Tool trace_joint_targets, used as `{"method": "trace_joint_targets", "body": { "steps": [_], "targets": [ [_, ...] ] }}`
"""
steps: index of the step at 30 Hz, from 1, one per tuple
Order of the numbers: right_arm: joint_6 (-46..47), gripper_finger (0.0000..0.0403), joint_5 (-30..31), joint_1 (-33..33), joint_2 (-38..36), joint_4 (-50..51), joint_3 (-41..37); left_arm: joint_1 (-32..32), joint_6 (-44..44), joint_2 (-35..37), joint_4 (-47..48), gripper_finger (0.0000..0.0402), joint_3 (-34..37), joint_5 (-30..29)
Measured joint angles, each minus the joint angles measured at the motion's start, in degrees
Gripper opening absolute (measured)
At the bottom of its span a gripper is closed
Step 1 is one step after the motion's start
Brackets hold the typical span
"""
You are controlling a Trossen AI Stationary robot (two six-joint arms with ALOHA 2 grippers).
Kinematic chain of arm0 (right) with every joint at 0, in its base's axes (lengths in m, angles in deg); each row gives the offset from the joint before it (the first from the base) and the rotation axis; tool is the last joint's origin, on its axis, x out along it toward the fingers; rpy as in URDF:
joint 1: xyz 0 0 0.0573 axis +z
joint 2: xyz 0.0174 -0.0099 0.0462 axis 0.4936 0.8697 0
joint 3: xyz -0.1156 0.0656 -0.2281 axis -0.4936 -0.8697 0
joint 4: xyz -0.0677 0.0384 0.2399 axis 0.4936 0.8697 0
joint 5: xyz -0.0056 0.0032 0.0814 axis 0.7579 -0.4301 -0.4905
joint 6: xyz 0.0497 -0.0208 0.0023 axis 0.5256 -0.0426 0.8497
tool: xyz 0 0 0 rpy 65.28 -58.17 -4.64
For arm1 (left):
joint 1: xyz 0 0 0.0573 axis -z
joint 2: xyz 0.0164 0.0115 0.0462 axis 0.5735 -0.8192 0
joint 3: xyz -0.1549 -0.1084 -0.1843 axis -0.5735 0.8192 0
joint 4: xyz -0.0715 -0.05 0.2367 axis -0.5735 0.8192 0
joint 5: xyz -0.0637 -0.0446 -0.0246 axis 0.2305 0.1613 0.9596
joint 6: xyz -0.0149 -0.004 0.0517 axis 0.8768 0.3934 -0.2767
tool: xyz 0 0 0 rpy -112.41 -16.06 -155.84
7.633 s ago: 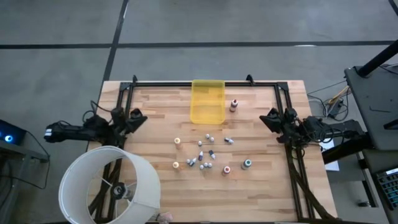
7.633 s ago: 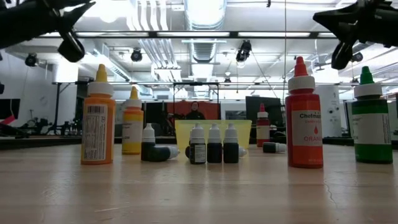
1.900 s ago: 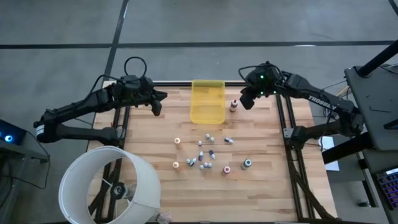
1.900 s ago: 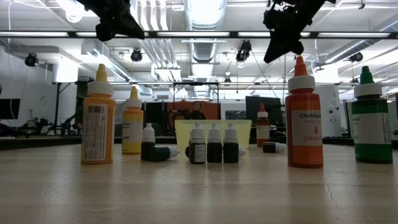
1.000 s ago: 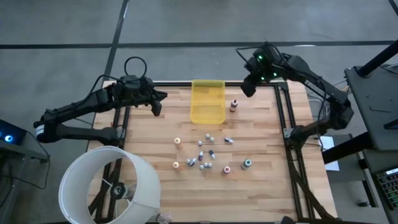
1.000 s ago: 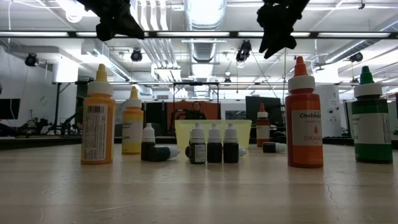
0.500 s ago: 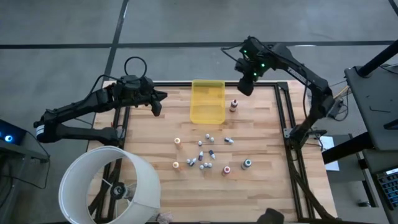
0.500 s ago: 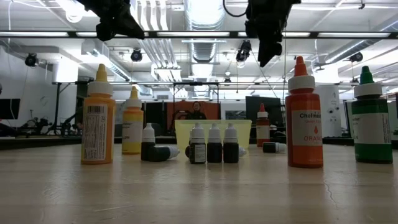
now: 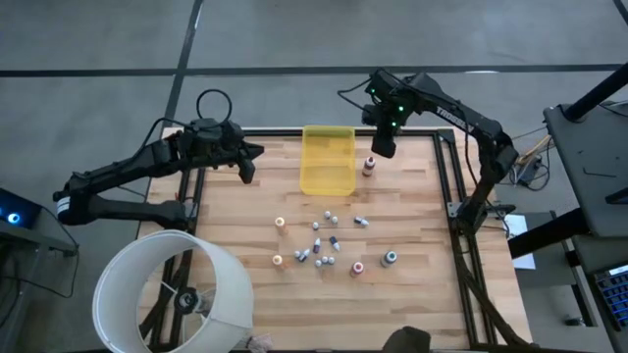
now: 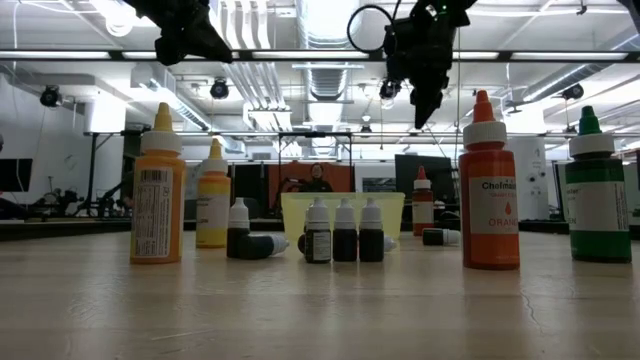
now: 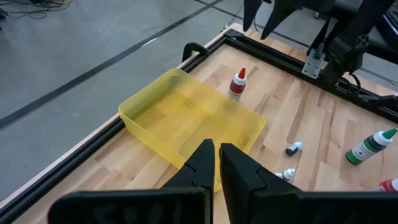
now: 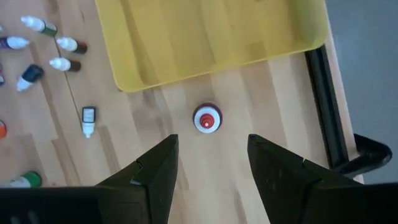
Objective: Pick & Place food coloring
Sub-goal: Put the large red food coloring bottle into the yellow container
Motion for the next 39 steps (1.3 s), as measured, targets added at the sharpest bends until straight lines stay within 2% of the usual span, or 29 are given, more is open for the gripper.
{"method": "trace_joint_targets", "body": {
  "steps": [15, 30, 34, 39],
  "targets": [
    [-3.33, 0.0185, 0.51, 1.41, 6.31, -0.23, -0.76, -0.04, 0.02, 0.00, 0.02, 0.0000, 0.00, -0.01],
    [-1.09, 0.0185, 0.74, 1.50, 4.97, -7.82, -9.67, -0.02, 0.13, 0.00, 0.00, 0.0000, 0.00, -0.02],
    [-0.65, 0.0185, 5.10, 1.50, 4.95, -9.61, -11.04, -0.02, 0.33, 0.00, 0.00, 0.0000, 0.00, -0.02],
    [-0.67, 0.0185, 4.75, 1.50, 4.89, -9.95, -11.73, 0.02, 0.34, 0.00, 0.01, 0.0000, 0.00, -0.02]
  ]
}}
